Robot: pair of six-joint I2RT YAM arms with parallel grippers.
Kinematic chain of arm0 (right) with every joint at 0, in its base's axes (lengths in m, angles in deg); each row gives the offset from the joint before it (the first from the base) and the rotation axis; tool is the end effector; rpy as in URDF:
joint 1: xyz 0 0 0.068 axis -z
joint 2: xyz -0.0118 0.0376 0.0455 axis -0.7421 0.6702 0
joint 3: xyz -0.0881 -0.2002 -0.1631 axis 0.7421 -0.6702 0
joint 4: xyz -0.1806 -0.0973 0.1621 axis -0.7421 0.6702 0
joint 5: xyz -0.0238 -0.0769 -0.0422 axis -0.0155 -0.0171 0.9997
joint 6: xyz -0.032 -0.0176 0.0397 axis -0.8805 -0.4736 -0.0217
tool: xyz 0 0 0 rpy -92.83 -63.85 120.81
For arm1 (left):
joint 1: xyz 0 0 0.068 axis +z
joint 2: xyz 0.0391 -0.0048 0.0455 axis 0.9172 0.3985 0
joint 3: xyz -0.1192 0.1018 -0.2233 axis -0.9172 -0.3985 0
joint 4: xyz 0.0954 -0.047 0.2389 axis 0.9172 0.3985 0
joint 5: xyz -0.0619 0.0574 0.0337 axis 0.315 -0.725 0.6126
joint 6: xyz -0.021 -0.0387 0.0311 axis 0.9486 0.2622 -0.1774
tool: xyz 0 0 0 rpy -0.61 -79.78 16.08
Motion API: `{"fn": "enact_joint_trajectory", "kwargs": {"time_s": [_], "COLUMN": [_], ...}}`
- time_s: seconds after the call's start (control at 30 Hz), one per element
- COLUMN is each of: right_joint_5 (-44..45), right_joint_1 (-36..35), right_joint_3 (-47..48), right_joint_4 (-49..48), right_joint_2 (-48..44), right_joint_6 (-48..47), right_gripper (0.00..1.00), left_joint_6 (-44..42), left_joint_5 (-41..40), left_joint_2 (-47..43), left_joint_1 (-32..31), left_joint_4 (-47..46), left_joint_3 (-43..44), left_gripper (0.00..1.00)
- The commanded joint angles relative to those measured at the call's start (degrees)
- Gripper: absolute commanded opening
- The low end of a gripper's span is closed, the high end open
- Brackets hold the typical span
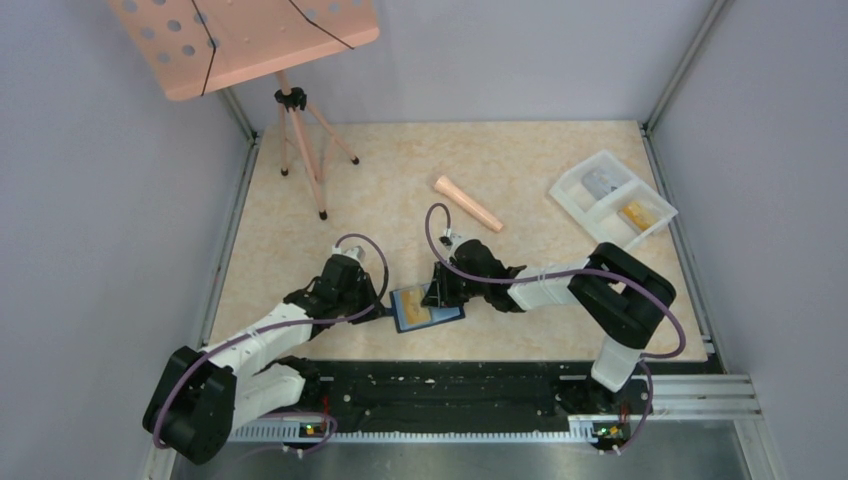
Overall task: Take the credit cards out of the card holder
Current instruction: Remove the credit card from the card holder.
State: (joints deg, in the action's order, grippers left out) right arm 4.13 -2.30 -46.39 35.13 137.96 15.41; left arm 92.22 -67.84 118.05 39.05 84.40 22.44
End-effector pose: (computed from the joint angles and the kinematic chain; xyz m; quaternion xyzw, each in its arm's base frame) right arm 0.2042 0.2602 0.1305 -0.1228 0.8846 0.3962 0.2129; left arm 0.1622 -0.0907 0.1525 -0.0821 0.9399 -0.2434 0.2249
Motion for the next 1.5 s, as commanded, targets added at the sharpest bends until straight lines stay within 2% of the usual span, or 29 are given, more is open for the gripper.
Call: {"fn": "enact_joint_trajectory", "kwargs": {"time_s": [0.0, 0.13, 0.27, 0.73, 1.23, 1.3, 1.37, 1.47], "right_joint_5": [-1.4, -2.3, -2.92, -7.25, -11.85, -12.44, -12.99, -12.82], "right_joint_1": [-0.72, -0.74, -0.6, 4.83, 9.5, 9.48, 9.52, 9.52], "right_joint_3": [0.94, 0.15, -0.86, -6.54, -8.73, -8.7, -8.75, -8.6], "right_joint_4": [-2.85, -5.08, -7.08, -10.99, -6.75, -6.52, -6.47, -5.82], "right_joint_2": [1.78, 2.13, 1.77, -1.77, -7.15, -7.54, -7.89, -8.59], "right_joint_6": [-0.48, -0.02, -0.11, 0.05, -2.01, -1.97, -1.47, -0.9], "right_gripper": [0.24, 0.18, 0.0, 0.0, 0.0, 0.0, 0.0, 0.0], "left_joint_6": [0.0, -0.05, 0.15, -0.28, -0.27, 0.16, 0.33, 0.72], "left_joint_5": [0.22, 0.08, -0.7, -4.68, -3.99, -4.03, -3.73, -3.29], "left_joint_2": [-0.3, -0.44, -0.41, 2.6, 0.35, -0.1, -0.76, -2.41], "left_joint_1": [0.07, 0.09, 0.08, 0.11, 0.12, 0.07, 0.04, 0.06], "left_joint_4": [-1.94, -1.89, -1.12, 3.49, 5.54, 6.79, 7.8, 9.06], "left_joint_3": [-0.53, -0.73, -0.66, 1.9, 3.51, 4.49, 5.47, 6.54], "left_gripper": [0.0, 0.0, 0.0, 0.0, 0.01, 0.11, 0.26, 0.38]}}
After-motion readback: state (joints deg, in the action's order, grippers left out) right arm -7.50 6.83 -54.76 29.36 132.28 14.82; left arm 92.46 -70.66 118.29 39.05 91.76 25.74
